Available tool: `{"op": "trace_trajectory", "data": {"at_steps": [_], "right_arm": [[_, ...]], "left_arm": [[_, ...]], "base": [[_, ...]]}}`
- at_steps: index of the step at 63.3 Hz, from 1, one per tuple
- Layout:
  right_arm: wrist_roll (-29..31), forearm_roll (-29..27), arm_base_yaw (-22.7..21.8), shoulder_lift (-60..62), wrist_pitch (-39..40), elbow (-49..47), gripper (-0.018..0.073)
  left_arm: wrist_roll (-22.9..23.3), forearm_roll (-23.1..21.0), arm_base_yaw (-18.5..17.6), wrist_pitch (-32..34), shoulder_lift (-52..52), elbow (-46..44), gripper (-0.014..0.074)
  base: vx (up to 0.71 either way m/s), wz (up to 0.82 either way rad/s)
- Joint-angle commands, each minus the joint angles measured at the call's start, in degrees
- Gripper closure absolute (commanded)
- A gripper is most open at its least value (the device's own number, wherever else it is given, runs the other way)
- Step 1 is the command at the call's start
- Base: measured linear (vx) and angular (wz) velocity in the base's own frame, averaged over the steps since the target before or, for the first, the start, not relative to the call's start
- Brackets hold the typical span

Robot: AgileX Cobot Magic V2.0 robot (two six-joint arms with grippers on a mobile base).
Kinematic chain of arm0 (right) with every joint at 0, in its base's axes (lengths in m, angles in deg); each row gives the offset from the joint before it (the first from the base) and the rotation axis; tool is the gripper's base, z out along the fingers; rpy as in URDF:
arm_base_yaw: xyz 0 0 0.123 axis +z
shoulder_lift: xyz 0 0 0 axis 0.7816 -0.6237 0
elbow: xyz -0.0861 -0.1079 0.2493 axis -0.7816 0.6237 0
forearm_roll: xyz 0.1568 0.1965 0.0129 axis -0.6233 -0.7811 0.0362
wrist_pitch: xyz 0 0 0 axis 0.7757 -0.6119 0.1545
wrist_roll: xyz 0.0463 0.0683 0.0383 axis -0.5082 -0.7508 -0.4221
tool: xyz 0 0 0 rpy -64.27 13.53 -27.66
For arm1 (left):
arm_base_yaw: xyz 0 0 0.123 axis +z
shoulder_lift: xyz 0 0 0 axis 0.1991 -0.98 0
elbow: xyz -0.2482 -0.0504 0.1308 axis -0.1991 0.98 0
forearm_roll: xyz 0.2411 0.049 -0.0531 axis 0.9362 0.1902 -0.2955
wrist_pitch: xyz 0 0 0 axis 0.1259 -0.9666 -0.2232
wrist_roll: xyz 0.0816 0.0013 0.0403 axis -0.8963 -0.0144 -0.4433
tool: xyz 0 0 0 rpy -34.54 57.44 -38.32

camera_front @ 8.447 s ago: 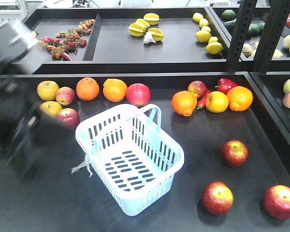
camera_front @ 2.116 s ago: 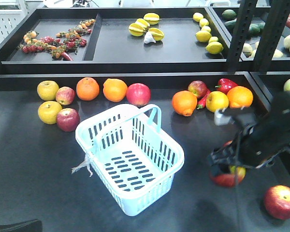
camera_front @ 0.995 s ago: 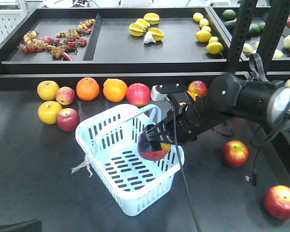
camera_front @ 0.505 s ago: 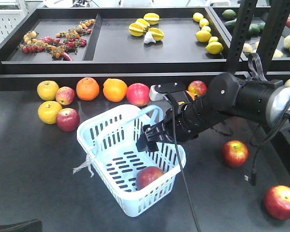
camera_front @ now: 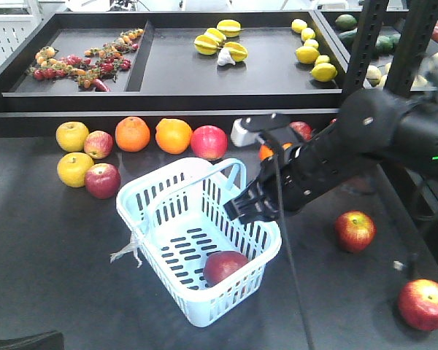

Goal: Pick three apples into basket with both arms
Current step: 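Withdraw the right gripper from the basket toward the remaining apples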

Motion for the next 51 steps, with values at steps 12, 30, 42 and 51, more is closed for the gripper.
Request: {"op": "trace_trajectory", "data": {"at_steps": [12,30,42,51], "right_arm": [[-4.4,4.3,-0.2,11.4,-0.2,2.8,0.0565],[-11.8,13.4,-0.2,22.4,5.7,18.4,0.0564],[-20.3,23.1,-0.2,27.0,8.0,25.6,0.0564],[-28.2,31.6,-0.2,28.9,10.2,27.7,0.0564]], "left_arm": [[-0.1,-0.9,-0.1,2.6,0.1,-1.7,0.0603],[-0.1,-0.9,-0.1,2.6,0.1,-1.7,0.0603],[-0.1,-0.9,-0.1,2.6,0.1,-1.7,0.0603],[-0.1,-0.9,-0.1,2.6,0.1,-1.7,0.0603]], "base": [[0.00,0.00],[0.00,0.00],[0.00,0.00],[0.00,0.00]]}}
